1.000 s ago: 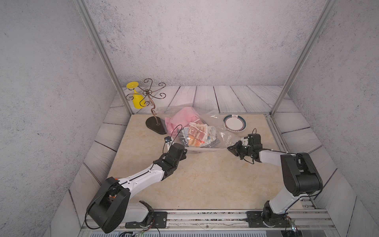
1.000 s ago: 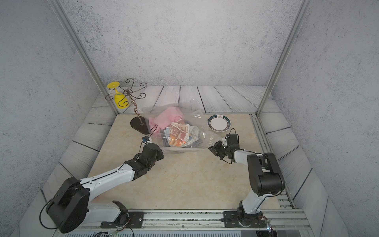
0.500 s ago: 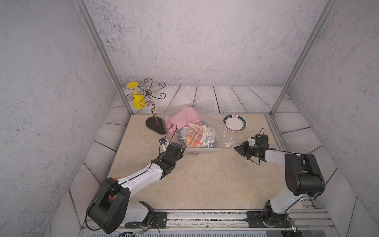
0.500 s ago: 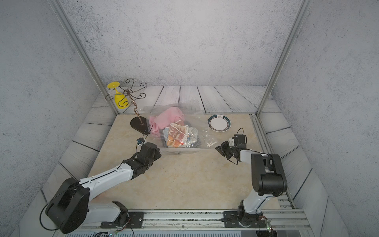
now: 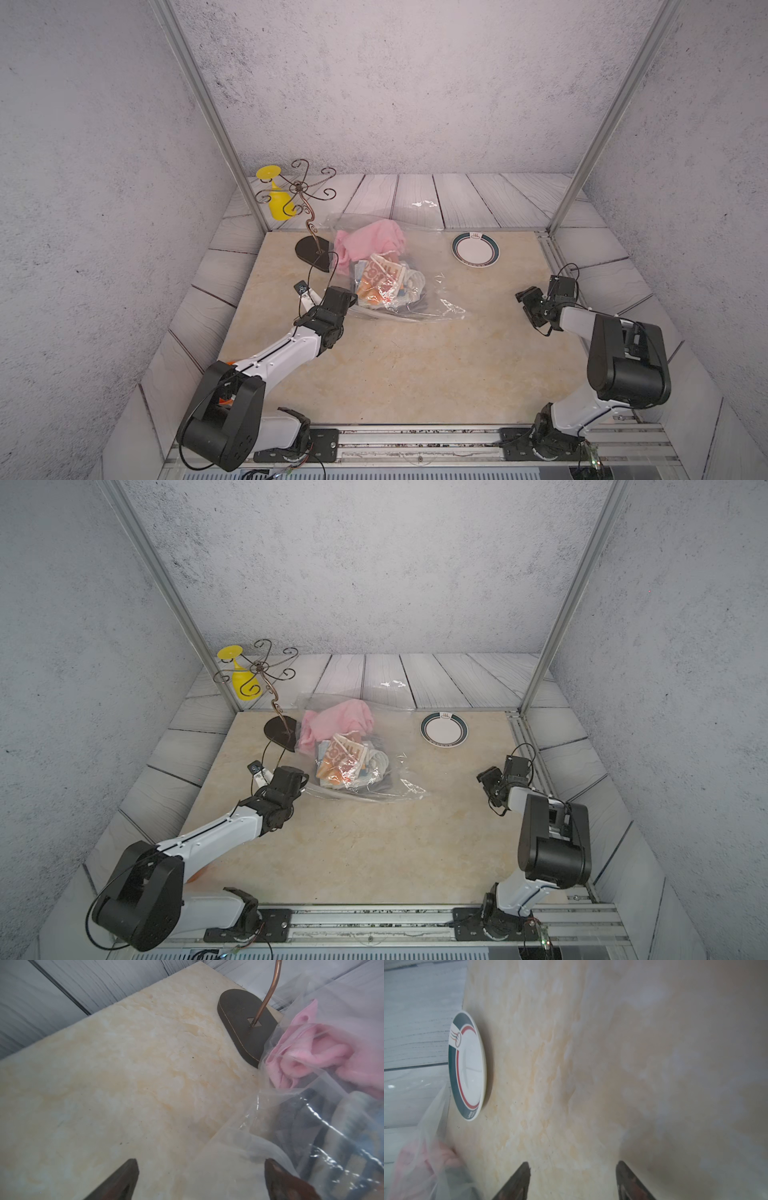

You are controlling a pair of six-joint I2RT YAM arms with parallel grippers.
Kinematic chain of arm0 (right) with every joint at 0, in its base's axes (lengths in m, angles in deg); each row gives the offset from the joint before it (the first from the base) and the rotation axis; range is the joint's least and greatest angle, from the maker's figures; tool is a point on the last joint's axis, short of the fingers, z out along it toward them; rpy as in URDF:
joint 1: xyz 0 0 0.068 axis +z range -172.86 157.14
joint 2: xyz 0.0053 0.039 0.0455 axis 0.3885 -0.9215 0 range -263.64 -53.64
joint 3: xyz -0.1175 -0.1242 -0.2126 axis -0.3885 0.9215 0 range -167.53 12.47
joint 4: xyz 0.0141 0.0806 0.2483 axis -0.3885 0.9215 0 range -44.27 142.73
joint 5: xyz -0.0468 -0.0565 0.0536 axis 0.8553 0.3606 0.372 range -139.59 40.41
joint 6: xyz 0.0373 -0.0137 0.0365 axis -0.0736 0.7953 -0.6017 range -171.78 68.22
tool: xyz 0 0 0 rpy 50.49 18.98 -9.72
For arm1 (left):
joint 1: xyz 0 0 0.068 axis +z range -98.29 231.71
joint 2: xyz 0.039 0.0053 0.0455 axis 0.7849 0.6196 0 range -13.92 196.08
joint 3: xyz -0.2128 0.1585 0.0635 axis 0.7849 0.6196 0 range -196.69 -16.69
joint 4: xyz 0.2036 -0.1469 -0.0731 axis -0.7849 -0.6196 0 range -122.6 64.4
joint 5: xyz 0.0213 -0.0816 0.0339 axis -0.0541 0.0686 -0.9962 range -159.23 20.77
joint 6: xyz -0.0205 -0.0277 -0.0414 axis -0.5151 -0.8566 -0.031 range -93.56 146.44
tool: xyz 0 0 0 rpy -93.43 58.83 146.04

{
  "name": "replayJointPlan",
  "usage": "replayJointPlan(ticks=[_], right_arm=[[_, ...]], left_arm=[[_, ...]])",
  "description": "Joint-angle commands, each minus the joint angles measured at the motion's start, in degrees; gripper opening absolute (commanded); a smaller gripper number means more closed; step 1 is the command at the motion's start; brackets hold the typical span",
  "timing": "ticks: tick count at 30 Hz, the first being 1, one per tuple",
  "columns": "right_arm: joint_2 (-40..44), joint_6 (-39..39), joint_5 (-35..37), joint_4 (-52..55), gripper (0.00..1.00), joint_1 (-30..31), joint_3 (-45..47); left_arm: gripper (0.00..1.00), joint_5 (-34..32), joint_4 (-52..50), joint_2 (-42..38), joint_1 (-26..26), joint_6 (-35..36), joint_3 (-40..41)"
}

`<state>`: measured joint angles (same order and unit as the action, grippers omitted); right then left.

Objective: Place the folded towel into the vacuum bag
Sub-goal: Close the vacuum bag at the center of the board, then reset both arms

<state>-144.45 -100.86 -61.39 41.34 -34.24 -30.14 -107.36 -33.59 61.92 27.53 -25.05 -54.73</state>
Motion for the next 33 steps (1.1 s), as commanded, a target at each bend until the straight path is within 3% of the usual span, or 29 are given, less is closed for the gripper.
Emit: replayJointPlan(ticks=[1, 6, 9, 13, 17, 19, 22, 25, 27, 29, 33], right_arm=[[6.36, 6.43, 10.75, 3.03, 0.71, 0.68, -0.15], [11.51, 11.16, 20.98, -0.65, 0.9, 1.26, 3.81], [12.81, 13.41, 25.47, -0.75, 0.91, 1.84, 4.7], [13.71, 23.42, 35.72, -1.68, 0.92, 7.23, 4.6], [12.05, 32.95, 42.23, -14.92, 0.95, 13.67, 10.24], [9.77, 34.85, 42.11, -19.58, 0.98, 15.13, 11.56], [8.03, 35.75, 42.63, -18.41, 0.99, 15.35, 9.62], [7.05, 37.94, 43.83, -25.82, 0.99, 15.06, 12.46], [4.82, 39.75, 40.75, -37.4, 0.99, 14.14, 16.13], [5.21, 41.3, 36.22, -37.71, 0.99, 14.02, 16.72], [0.4, 46.55, 22.27, -49.38, 0.99, 13.49, 20.07]], left_arm=[[0.99, -4.35, -3.5, 0.85, -0.07, 5.69, -2.71], [0.99, -2.24, -2.34, 0.94, -0.07, 15.21, -5.5], [0.99, 1.89, -1.81, 1.62, -0.08, 25.4, -8.03], [0.99, 3.13, -3.93, 1.69, 1.27, 28.9, -9.62], [0.99, 0.38, -0.05, 3.02, 3.9, 34.22, -8.45], [0.99, 0.36, -1.27, 4.64, 6.98, 33.61, -10.05], [0.99, 2.58, -1.31, 7.8, 11.89, 32.95, -12.93], [0.99, 1.79, 4.3, 10.58, 13.73, 38.11, -13.21], [0.99, 1.49, 7.28, 13.63, 14.8, 40.25, -12.92], [0.99, 2.37, 8.87, 16.04, 15.88, 39.6, -11.92], [0.99, 3.91, 16.41, 15.73, 16.37, 42.16, -8.44]])
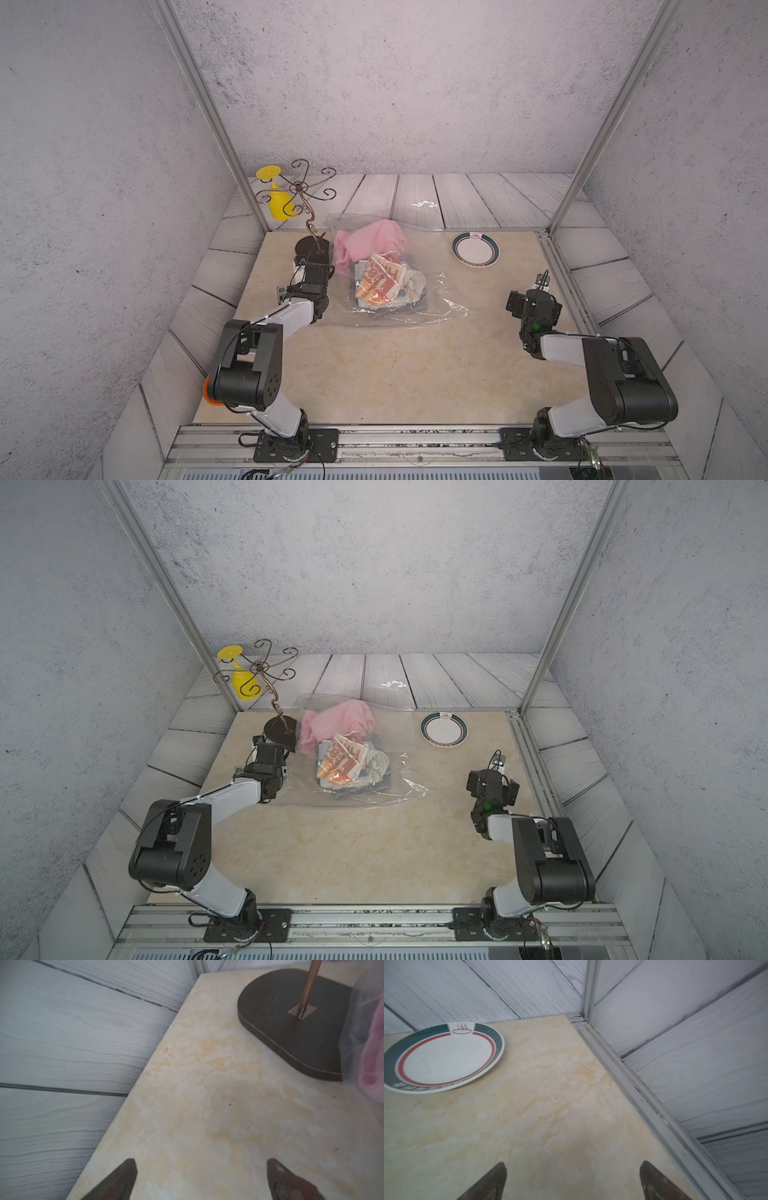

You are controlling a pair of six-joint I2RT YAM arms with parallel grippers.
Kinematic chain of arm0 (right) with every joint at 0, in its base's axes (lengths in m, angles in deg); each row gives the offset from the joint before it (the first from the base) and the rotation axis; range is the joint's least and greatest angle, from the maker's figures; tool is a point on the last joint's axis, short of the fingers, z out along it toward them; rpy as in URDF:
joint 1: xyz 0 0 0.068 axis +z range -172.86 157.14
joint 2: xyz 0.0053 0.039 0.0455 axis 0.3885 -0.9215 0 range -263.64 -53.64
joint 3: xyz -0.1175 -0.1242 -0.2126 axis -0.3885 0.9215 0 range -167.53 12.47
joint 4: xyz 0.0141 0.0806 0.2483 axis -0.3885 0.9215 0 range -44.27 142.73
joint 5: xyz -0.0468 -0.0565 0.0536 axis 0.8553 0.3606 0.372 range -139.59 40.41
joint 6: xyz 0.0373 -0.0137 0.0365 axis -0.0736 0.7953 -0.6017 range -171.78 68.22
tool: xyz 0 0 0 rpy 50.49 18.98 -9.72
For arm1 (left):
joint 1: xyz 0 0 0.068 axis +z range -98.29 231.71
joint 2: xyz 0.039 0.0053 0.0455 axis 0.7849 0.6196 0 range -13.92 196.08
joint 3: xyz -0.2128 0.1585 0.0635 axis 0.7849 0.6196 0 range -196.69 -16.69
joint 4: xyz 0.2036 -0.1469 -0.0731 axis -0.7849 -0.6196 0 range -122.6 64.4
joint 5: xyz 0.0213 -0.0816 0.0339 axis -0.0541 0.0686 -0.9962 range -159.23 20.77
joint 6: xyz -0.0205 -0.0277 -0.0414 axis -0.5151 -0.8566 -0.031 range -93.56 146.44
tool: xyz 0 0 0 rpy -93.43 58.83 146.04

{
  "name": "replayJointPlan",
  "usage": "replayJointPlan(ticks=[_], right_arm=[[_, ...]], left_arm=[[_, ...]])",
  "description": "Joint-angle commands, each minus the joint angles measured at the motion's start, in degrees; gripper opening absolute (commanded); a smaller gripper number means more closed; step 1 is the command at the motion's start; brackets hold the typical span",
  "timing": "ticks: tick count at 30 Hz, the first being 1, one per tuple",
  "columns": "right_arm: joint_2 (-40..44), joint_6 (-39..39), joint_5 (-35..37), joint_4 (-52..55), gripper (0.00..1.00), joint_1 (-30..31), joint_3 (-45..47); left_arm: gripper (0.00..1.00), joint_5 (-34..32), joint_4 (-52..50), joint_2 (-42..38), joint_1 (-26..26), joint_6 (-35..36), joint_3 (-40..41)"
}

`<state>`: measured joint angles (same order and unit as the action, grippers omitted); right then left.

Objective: Place the folded towel into the vacuum bag
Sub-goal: Reset both arms

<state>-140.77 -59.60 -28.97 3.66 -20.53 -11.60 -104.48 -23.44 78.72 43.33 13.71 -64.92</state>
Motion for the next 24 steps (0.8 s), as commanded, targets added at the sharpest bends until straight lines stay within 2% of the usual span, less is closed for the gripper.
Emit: replayJointPlan(ticks=[1, 3, 5, 7, 9, 11, 15, 17, 20, 22, 24], right_arm=[[-2.05, 4.89, -10.64, -9.24, 0.99, -0.27, 1.58], [-2.85, 4.31, -9.64, -10.56, 0.99, -0.56, 1.41], [-2.34, 4.16, -9.92, -7.57, 0.99, -0.58, 0.46], [-2.91, 4.53, -10.44, -8.22, 0.99, -0.69, 0.26], [-2.8, 4.5, -10.71, -7.99, 0.99, -0.6, 0.16], [-2.61, 4.56, -10.86, -7.51, 0.99, -0.9, 0.13], [-2.75, 4.4, -11.0, -7.94, 0.99, -0.96, 0.21], [-2.63, 4.41, -11.21, -7.81, 0.99, -0.96, 0.17], [-2.68, 4.3, -11.48, -7.92, 0.99, -1.1, 0.26], [-2.63, 4.24, -11.7, -7.86, 0.99, -1.3, 0.26], [-2.67, 4.26, -11.84, -7.95, 0.99, -1.33, 0.26]], left_arm=[[0.99, 0.58, 11.47, -1.29, 0.63, 5.9, 3.78], [0.99, 1.0, 20.78, -2.28, 0.96, 8.83, 8.21], [0.99, 3.27, 32.57, -2.06, 2.05, 9.89, 13.46], [0.99, 3.4, 27.11, -4.59, 2.01, 7.55, 13.27], [0.99, 5.23, 33.89, -4.36, 2.26, 9.16, 16.07], [0.99, 8.15, 35.46, -5.03, 2.89, 9.31, 17.39], [0.99, 20.34, 38.77, -5.96, 5.88, 9.57, 20.9], [0.99, 20.38, 51.68, -1.97, 5.99, 11.24, 24.27], [0.99, 20.83, 41.1, -5.24, 5.99, 9.96, 21.87], [0.99, 20.56, 47.96, -3.35, 5.95, 10.61, 23.82], [0.99, 20.39, 48.11, -3.44, 5.88, 10.64, 23.93]])
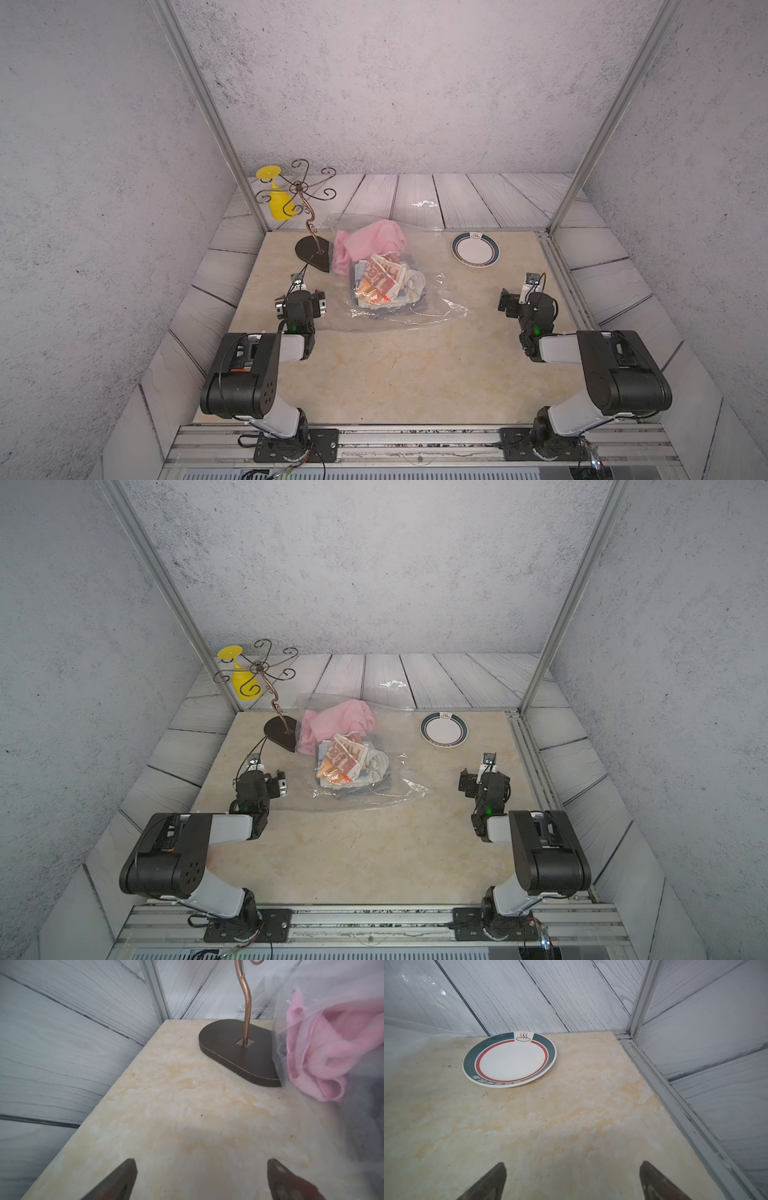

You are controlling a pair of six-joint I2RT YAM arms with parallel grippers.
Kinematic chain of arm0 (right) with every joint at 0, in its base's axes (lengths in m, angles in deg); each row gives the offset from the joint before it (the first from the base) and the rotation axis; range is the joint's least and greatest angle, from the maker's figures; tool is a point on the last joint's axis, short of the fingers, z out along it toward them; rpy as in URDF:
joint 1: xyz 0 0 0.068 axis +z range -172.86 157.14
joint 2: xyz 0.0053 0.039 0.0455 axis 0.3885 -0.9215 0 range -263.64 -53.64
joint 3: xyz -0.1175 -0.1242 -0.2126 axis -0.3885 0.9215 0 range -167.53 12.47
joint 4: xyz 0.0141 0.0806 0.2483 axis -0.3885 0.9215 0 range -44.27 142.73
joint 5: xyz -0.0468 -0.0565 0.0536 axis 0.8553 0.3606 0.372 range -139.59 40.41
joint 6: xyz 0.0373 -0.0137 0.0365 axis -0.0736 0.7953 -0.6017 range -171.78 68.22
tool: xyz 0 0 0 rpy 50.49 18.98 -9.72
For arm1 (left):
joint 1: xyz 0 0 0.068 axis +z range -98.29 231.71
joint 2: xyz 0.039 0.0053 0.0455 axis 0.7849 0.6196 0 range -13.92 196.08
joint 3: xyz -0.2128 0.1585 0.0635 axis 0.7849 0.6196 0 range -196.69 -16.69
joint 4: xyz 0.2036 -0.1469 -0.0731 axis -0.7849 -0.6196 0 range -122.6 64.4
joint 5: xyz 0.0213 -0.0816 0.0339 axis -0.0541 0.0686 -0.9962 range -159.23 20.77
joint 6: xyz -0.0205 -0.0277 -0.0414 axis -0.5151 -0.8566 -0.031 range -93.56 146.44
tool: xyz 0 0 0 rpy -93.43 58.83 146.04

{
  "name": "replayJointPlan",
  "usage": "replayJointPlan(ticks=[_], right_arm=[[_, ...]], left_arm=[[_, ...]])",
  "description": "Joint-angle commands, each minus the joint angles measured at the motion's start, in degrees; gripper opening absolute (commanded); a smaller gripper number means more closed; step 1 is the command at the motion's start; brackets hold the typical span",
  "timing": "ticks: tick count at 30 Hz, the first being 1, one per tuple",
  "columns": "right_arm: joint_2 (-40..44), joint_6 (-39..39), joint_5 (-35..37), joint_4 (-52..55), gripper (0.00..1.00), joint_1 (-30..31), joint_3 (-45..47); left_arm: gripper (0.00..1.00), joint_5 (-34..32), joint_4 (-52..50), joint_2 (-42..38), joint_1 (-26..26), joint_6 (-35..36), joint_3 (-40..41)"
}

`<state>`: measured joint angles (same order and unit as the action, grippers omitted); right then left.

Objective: Place the folded towel into the vacuum bag
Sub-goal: Reset both arms

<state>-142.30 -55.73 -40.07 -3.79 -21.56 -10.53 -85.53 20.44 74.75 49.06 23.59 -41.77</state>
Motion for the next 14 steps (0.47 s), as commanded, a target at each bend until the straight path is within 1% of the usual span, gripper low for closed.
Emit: replayJointPlan(ticks=[1, 3, 5, 8, 14], right_arm=[[-1.06, 0.28, -0.86, -0.41, 0.99, -0.42, -0.81], [-1.08, 0.28, -0.97, -0.49, 0.99, -0.37, -0.81], [-1.05, 0.26, -1.1, -0.49, 0.99, -0.44, -0.73], [-1.06, 0.17, -1.56, -0.54, 0.99, -0.6, -0.72], [-1.06, 0.0, -3.01, -0.71, 0.99, -1.15, -0.56]], left_arm=[[0.99, 1.46, 2.27, -0.07, 0.17, 0.61, 0.26], [0.99, 1.61, -2.31, -1.36, 0.18, 0.16, -0.85], [0.99, 1.31, 0.31, -0.6, 0.19, 0.48, -0.22], [0.99, 1.44, -1.46, -0.94, 0.15, 0.37, -0.82], [0.99, 1.62, -1.82, -0.73, 0.25, 0.35, -1.11]])
